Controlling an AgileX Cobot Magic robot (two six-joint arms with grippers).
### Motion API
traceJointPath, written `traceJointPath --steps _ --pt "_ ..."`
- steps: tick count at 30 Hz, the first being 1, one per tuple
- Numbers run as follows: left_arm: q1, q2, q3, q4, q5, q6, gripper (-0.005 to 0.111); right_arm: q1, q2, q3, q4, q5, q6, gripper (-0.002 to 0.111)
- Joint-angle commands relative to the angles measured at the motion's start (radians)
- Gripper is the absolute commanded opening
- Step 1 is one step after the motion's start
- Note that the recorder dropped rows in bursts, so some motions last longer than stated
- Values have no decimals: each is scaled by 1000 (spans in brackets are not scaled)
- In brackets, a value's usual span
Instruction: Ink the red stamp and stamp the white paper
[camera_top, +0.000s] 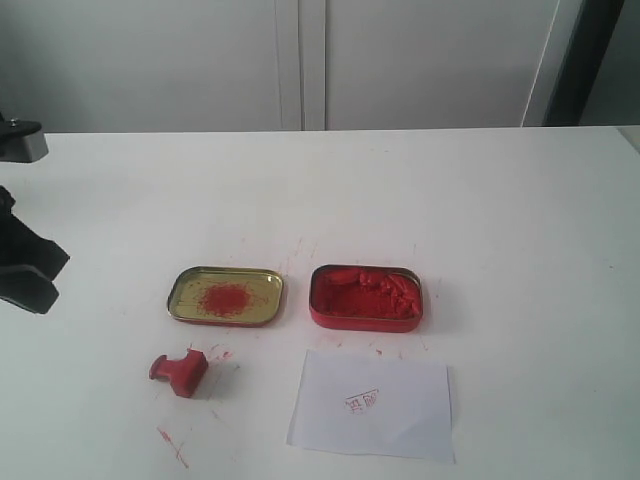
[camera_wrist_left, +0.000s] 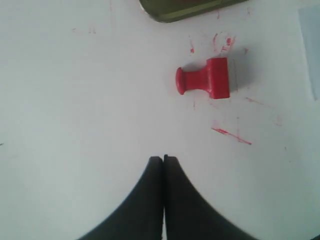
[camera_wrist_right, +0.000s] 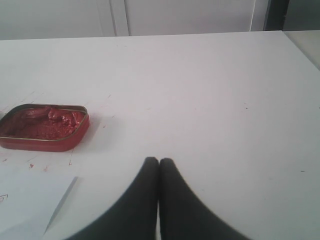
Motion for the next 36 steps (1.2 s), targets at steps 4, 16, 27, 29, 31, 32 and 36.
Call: traceJointPath --steps 4,16,27,29,31,32,36 --pt "4 -23 6 138 18 -103 0 -4 -5 5 -2 -14 3 0" --pt "67 -23 6 156 -36 -174 0 -4 -5 5 -2 -14 3 0" --pt "194 -23 6 156 81 -170 0 -4 -5 5 -2 -14 3 0" --pt "194 -23 6 163 108 -170 0 -4 -5 5 -2 -14 3 0" --pt "194 -24 6 163 135 -170 0 -4 -5 5 -2 -14 3 0" --pt "194 -24 6 163 145 -165 0 -4 -5 5 -2 -14 3 0" --pt "194 -36 10 168 166 -165 0 -4 -5 5 -2 -14 8 0"
